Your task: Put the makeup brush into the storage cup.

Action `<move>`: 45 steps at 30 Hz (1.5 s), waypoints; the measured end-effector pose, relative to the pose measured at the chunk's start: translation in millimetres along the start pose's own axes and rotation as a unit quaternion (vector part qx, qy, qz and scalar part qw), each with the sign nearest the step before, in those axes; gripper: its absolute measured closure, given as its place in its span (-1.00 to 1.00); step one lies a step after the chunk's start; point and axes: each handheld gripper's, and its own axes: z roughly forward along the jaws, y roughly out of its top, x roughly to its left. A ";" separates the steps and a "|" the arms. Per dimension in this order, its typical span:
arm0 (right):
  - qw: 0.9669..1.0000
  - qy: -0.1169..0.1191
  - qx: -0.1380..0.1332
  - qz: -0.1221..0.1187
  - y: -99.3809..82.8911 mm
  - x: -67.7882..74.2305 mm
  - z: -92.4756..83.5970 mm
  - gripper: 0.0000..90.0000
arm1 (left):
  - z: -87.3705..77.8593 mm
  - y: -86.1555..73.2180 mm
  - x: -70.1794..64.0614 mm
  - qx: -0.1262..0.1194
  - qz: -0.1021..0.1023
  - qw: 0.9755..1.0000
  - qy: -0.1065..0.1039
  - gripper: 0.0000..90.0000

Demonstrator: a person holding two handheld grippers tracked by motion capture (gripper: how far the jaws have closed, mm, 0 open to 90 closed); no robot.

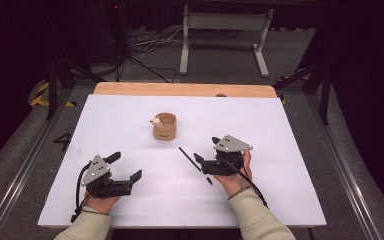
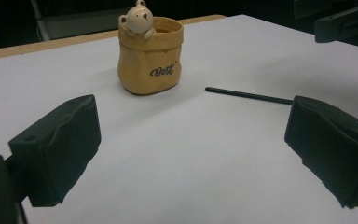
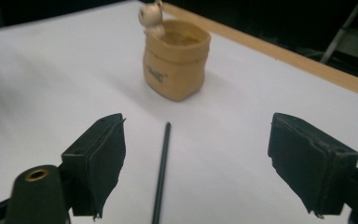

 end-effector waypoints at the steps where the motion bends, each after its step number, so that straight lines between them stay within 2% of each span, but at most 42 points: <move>1: 1.000 0.000 0.011 -0.001 1.0 -0.4 1.6 -0.52 | -0.1 -0.1 0.0 -0.002 0.000 1.000 -0.001 -0.89; 4: 0.999 0.012 0.045 -0.006 5.7 -1.7 6.7 -0.42 | 0.1 -0.4 -0.4 0.002 0.002 1.000 -0.001 -0.87; 6: 0.996 0.018 0.082 -0.011 9.3 -0.5 11.6 -0.46 | 0.7 -0.8 -0.7 0.004 0.005 1.000 -0.001 -0.87; 7: 0.994 0.017 0.107 -0.016 10.9 0.2 14.8 -0.45 | 0.8 -1.1 -1.0 0.008 0.004 1.000 -0.004 -0.87; 9: 0.988 0.031 0.147 -0.016 14.3 0.6 21.8 -0.42 | 1.6 -1.4 -0.9 0.011 0.005 1.000 -0.003 -0.86; 10: 0.986 0.037 0.160 -0.015 15.5 0.6 24.3 -0.42 | 1.6 -1.6 -0.9 0.010 0.005 1.000 -0.003 -0.86; 14: 0.980 0.049 0.191 -0.017 19.1 1.2 32.5 -0.42 | 0.5 -1.9 -0.2 0.011 0.006 1.000 -0.003 -0.86; 15: 0.980 0.049 0.191 -0.017 19.1 1.2 32.5 -0.42 | 0.5 -1.9 -0.2 0.011 0.006 1.000 -0.003 -0.86; 17: 0.975 0.058 0.212 -0.018 21.0 1.4 38.0 -0.39 | 0.6 -2.5 -0.2 0.009 0.004 1.000 -0.001 -0.86; 20: 0.973 0.060 0.220 -0.021 21.7 2.0 40.0 -0.35 | 0.6 -2.7 0.3 0.010 0.006 1.000 0.000 -0.86; 25: 0.966 0.060 0.250 -0.034 23.0 4.4 46.6 -0.26 | 0.5 -2.7 0.5 0.014 0.004 1.000 -0.002 -0.85; 29: 0.957 0.063 0.280 -0.042 23.7 5.4 52.1 -0.21 | 0.6 -2.8 0.3 0.015 0.001 1.000 -0.003 -0.85; 31: 0.954 0.065 0.290 -0.042 24.0 5.6 54.2 -0.18 | 0.9 -2.8 0.6 0.014 0.003 1.000 -0.002 -0.85; 35: 0.943 0.074 0.320 -0.042 25.9 4.2 59.1 -0.04 | 1.6 -3.0 1.0 0.018 0.004 1.000 -0.003 -0.85; 36: 0.943 0.074 0.320 -0.042 25.9 4.2 59.1 -0.04 | 1.6 -3.0 1.0 0.018 0.004 1.000 -0.003 -0.85; 40: 0.930 0.084 0.356 -0.032 26.5 0.8 64.8 0.04 | 1.7 -3.1 1.0 0.020 0.004 1.000 -0.001 -0.85; 44: 0.919 0.085 0.383 -0.027 24.9 -0.3 69.5 0.08 | 1.9 -3.2 1.2 0.021 0.003 1.000 -0.003 -0.85; 45: 0.918 0.086 0.387 -0.026 24.5 -0.2 70.2 0.09 | 2.0 -3.2 1.5 0.022 0.004 1.000 -0.003 -0.85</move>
